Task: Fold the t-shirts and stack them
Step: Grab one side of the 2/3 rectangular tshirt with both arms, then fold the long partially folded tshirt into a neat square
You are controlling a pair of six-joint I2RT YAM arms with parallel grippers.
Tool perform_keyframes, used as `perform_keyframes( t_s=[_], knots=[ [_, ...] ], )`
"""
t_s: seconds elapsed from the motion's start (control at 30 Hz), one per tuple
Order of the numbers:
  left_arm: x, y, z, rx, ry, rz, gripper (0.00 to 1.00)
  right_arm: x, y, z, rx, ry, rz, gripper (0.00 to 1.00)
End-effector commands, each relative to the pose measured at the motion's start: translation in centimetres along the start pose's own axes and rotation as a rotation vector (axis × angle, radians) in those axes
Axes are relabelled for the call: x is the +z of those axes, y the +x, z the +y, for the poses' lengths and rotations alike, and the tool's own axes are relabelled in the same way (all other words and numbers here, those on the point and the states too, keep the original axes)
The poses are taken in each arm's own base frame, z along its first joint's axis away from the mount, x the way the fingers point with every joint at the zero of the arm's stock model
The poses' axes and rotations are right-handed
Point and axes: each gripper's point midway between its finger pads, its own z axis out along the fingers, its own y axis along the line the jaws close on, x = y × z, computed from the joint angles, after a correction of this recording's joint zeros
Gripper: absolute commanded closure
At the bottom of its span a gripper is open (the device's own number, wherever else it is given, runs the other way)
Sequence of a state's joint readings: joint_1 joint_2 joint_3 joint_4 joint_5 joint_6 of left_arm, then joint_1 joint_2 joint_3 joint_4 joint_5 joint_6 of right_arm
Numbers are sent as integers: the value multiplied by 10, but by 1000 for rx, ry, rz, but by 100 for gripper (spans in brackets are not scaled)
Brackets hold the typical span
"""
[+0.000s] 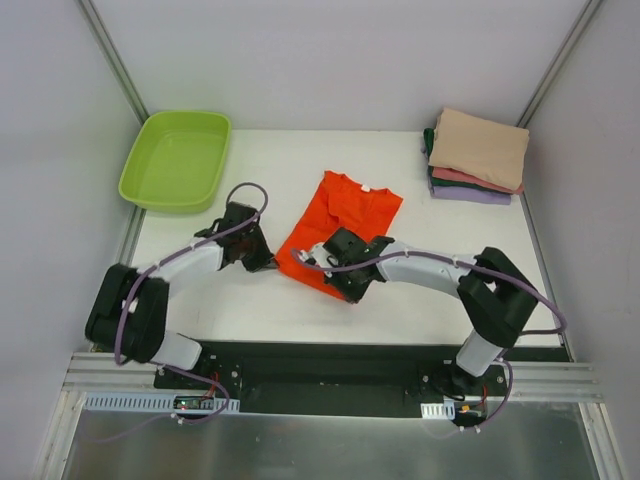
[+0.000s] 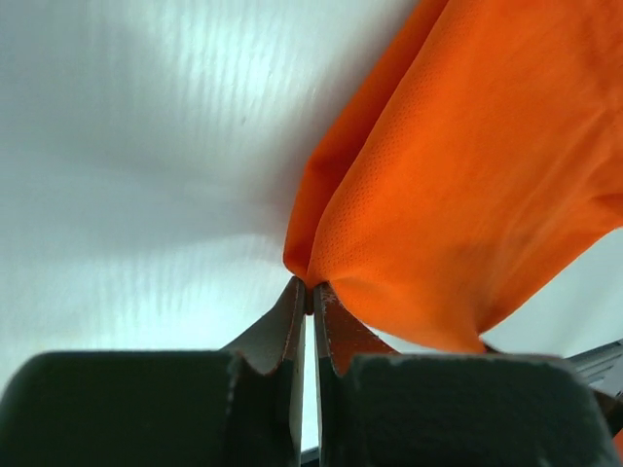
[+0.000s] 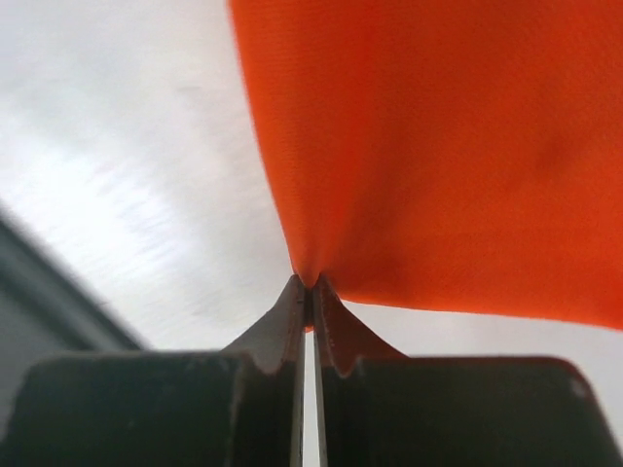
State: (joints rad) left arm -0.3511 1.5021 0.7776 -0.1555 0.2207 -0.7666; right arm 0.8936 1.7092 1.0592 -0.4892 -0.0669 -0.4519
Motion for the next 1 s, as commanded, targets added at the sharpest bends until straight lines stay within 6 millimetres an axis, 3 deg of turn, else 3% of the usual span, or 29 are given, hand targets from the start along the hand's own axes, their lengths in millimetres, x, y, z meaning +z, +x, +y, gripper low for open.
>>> perform_keyframes(
  t_s=[0.0,0.13,0.17,0.27,0.4,0.6,0.97],
  knots=[
    [-41,4,25,-25,-63,-117,100,-39,-11,88,24,-301,-70,99],
    [-82,-1,43,-50,-107,-266,100,-73,-42,163,93,-655,-183,99],
    [-93,-4,43,-47,-100,-308,100,-81,-47,173,84,-708,-200,99],
    [-123,-11,44,-48,-93,-410,100,-104,-65,190,67,-787,-282,99],
    [-148,-17,38,-43,-60,-483,100,-133,-81,207,77,-918,-329,99],
    [-159,-28,17,-14,-22,-483,100,-143,-87,199,114,-895,-377,99],
    [-141,-53,-52,42,146,-402,100,-136,-75,137,337,-768,-478,99]
  ],
)
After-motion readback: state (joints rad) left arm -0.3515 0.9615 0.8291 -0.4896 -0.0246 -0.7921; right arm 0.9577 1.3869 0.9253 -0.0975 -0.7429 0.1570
